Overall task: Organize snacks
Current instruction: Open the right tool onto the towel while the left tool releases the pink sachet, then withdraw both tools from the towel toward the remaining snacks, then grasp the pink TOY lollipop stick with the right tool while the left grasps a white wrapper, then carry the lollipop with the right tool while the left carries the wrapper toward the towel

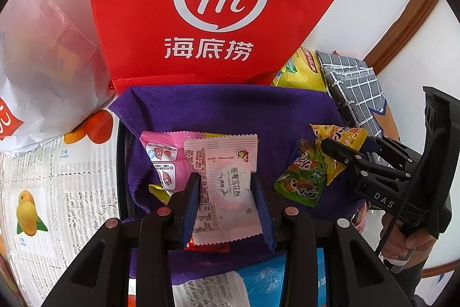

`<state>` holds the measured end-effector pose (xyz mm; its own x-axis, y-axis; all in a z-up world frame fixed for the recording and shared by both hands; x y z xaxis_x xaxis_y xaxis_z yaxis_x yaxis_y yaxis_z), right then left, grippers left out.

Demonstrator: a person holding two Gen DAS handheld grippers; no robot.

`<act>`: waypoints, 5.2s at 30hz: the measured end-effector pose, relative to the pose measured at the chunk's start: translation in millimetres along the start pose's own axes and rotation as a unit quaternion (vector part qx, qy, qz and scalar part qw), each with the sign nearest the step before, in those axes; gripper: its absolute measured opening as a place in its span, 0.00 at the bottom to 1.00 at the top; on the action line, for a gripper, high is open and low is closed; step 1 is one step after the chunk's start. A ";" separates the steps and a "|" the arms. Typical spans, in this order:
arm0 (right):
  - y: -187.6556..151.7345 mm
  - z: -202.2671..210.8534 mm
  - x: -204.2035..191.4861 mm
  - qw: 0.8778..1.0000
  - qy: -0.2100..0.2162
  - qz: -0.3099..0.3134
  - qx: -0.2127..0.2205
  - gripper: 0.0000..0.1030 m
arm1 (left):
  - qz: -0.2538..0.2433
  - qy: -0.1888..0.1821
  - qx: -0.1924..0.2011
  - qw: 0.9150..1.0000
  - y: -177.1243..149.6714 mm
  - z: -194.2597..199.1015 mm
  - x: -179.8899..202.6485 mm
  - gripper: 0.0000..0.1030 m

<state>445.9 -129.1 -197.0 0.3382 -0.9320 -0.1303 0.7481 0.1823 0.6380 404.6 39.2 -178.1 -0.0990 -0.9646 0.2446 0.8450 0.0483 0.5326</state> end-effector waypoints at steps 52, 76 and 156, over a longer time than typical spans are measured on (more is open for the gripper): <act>-41.4 121.8 44.0 0.993 -0.081 -0.061 0.060 0.67 | -0.015 -0.024 0.049 0.998 13.2 58.7 20.7 0.54; -142.7 56.4 39.3 0.991 -0.046 -0.125 -0.028 0.55 | -0.022 0.054 0.058 0.997 -22.6 93.4 5.2 0.56; -175.7 177.9 -16.7 0.999 -0.015 -0.036 0.035 0.24 | 0.019 -0.022 0.049 0.998 -184.1 120.8 11.4 0.28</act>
<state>207.2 -201.3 -171.9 0.2657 -0.9514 -0.1556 0.7274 0.0919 0.6800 184.4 50.7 -175.4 -0.0936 -0.9492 0.3004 0.7937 0.1111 0.5981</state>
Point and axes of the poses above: each gripper's, at about its wrist camera, not at the fingertips, and z roughly against the way its jaws point, x to its right, y to its top, the point moved 7 cm from there along -z, roughly the way its jaws point, and after that the axes turned 7 degrees about x, right-handed, at the moved point
